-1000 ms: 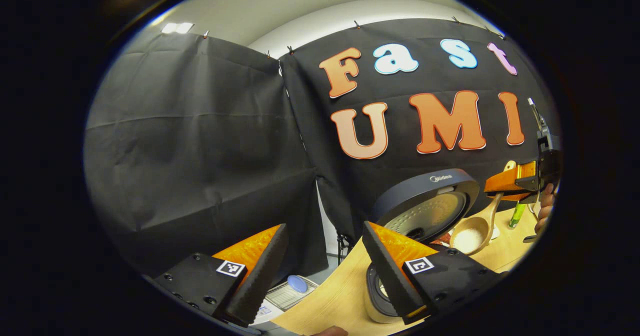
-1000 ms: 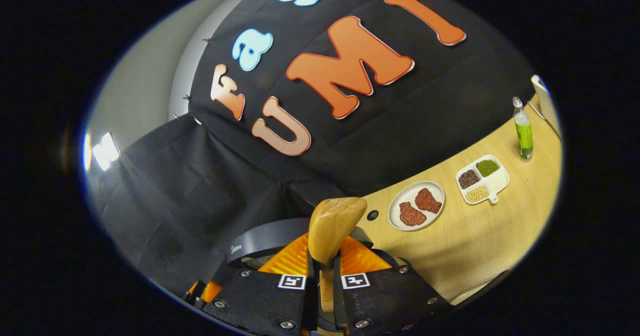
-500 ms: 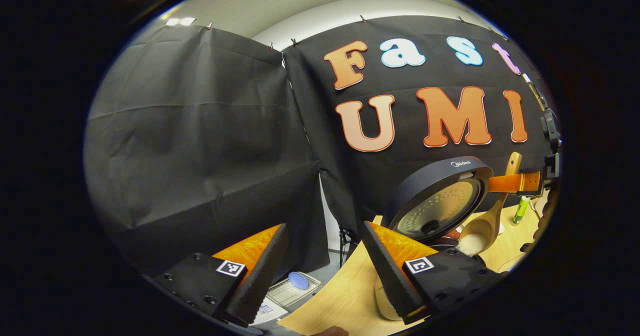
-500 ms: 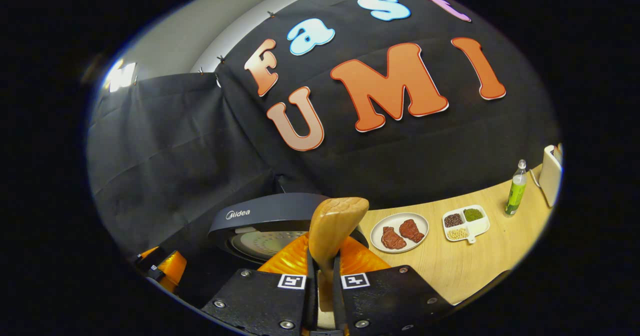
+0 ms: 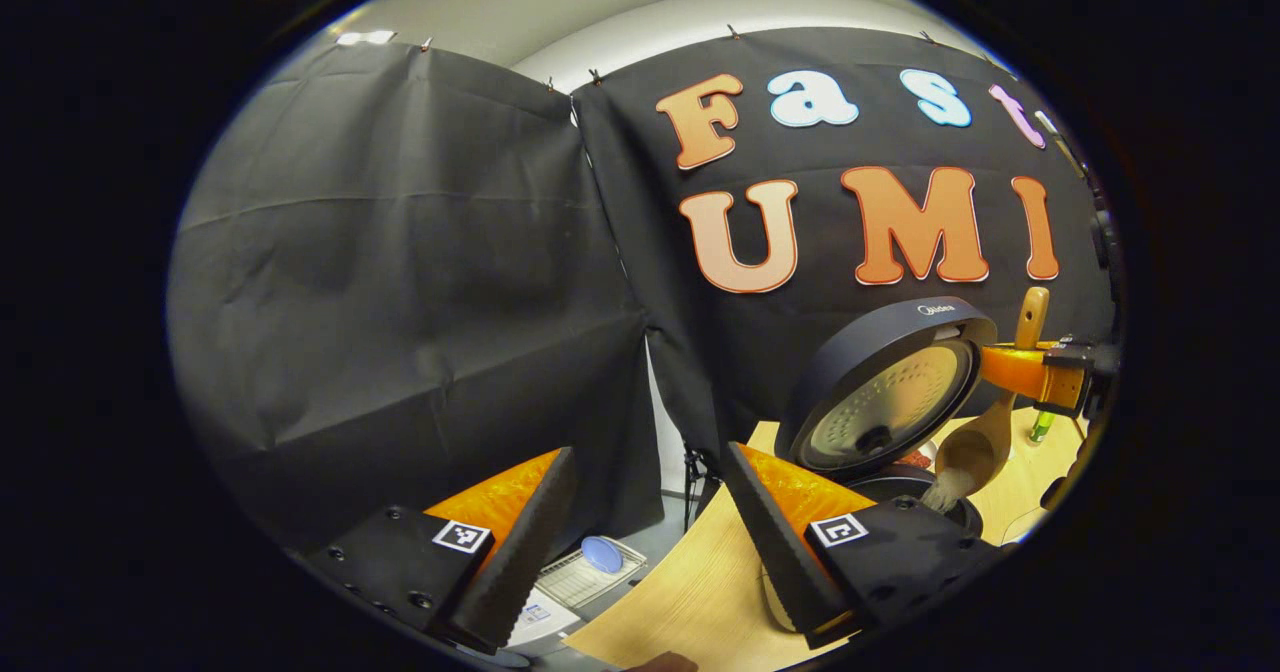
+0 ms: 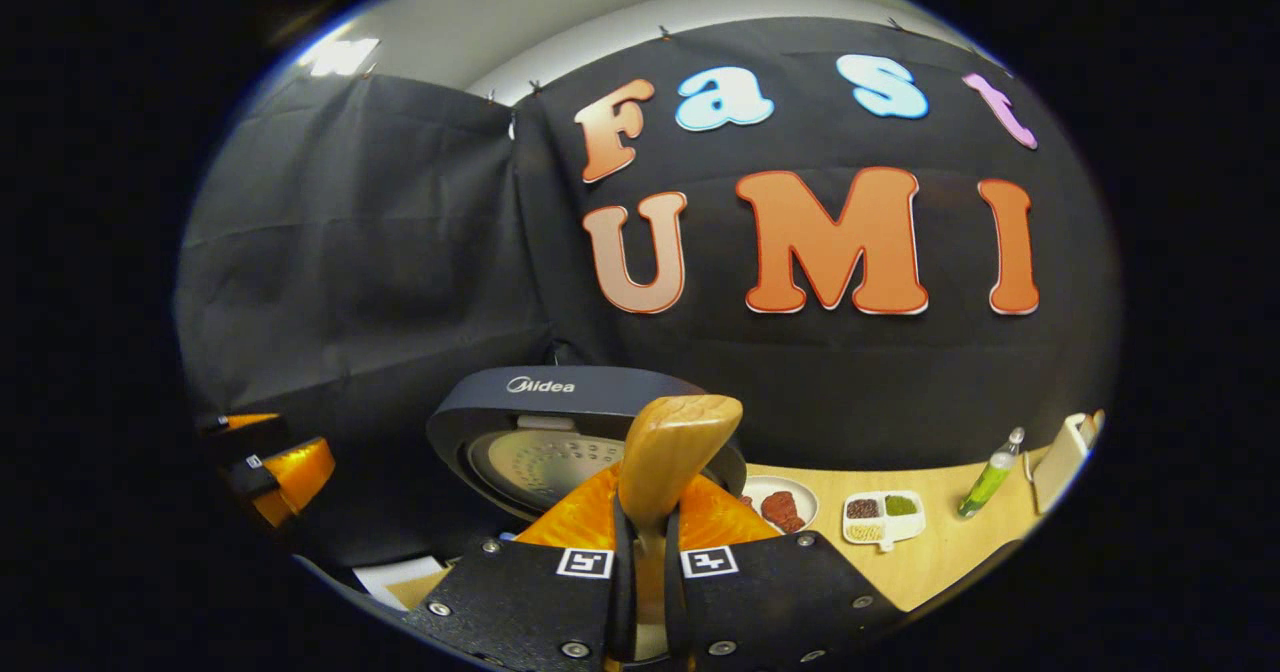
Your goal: Close the left gripper, press the button to open the rice cooker; take a wooden spoon from the chopstick holder with the right hand, scoop a spoonful of rice and pour it into the rice cooker, then put the wooden spoon back into the chopstick holder.
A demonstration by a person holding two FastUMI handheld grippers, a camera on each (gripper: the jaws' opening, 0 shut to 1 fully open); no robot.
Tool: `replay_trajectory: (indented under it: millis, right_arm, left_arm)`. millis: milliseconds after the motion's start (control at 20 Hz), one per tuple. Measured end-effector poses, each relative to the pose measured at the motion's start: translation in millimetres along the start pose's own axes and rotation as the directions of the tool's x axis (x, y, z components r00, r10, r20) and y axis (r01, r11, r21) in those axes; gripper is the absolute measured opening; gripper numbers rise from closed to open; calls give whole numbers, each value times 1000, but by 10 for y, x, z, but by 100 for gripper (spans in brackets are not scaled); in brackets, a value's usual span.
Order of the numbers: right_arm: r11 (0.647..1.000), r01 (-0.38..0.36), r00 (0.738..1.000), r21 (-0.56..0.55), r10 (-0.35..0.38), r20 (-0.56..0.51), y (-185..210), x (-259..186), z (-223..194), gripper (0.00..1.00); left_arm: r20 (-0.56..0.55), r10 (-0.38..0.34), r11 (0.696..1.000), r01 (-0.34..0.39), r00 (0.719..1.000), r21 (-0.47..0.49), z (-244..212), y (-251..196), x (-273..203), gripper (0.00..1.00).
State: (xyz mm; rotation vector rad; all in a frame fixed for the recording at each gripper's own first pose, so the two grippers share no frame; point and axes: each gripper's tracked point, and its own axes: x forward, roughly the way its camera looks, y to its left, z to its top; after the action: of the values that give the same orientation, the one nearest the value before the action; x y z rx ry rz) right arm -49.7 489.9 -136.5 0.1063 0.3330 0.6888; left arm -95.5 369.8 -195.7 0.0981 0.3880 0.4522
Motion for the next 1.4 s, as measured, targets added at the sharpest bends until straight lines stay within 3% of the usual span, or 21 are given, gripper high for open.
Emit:
replay_trajectory:
  millis: [50, 100, 150, 200, 300, 350, 400, 550, 600, 800, 950, 1400]
  right_arm:
    - [999, -9, 1000, -47, 9, 13, 35, -12, 26, 11]
    - [995, -16, 999, -93, 19, 28, 75, -38, 31, 11]
    - [990, -25, 999, -136, 31, 43, 119, -54, 50, 11]
    - [986, -35, 997, -165, 45, 58, 175, -88, 83, 11]
    - [981, -61, 994, -185, 76, 77, 254, -131, 113, 10]
    - [982, -70, 993, -175, 85, 77, 257, -146, 111, 10]
    - [985, -78, 993, -155, 91, 80, 234, -183, 126, 10]
    - [996, -81, 994, -32, 83, 74, 62, -250, 198, 11]
    - [997, -78, 995, 19, 76, 68, -45, -266, 218, 10]
    - [965, -52, 998, 256, 42, 46, -545, -424, 330, 11]
    - [931, -18, 999, 364, 4, 39, -986, -605, 369, 11]
    - [882, 206, 978, 424, -202, -53, -2416, -1375, -67, 11]
  left_arm:
    - [-1, 5, 1000, -5, 1000, -2, -14, 2, -13, 93]
    - [-3, 6, 1000, -6, 1000, -3, -19, -5, -21, 100]
    - [-5, 9, 1000, -9, 1000, -3, -43, 7, -42, 100]
    - [-6, 7, 1000, -7, 1000, -5, -43, -8, -43, 93]
    - [-3, 7, 1000, -7, 1000, -4, -23, -60, -69, 93]
    - [-2, 4, 1000, -4, 1000, -2, -27, -71, -65, 100]
    - [0, 4, 1000, -4, 1000, 0, -2, -99, -81, 94]
    - [8, -5, 1000, 5, 1000, 9, 43, -203, -97, 100]
    - [11, -6, 1000, 6, 1000, 11, 56, -236, -114, 93]
    - [25, -16, 1000, 16, 1000, 11, 173, -431, -183, 93]
    - [35, -31, 1000, 30, 999, 9, 265, -642, -252, 93]
    - [54, -78, 997, 78, 995, 12, 491, -1286, -412, 93]
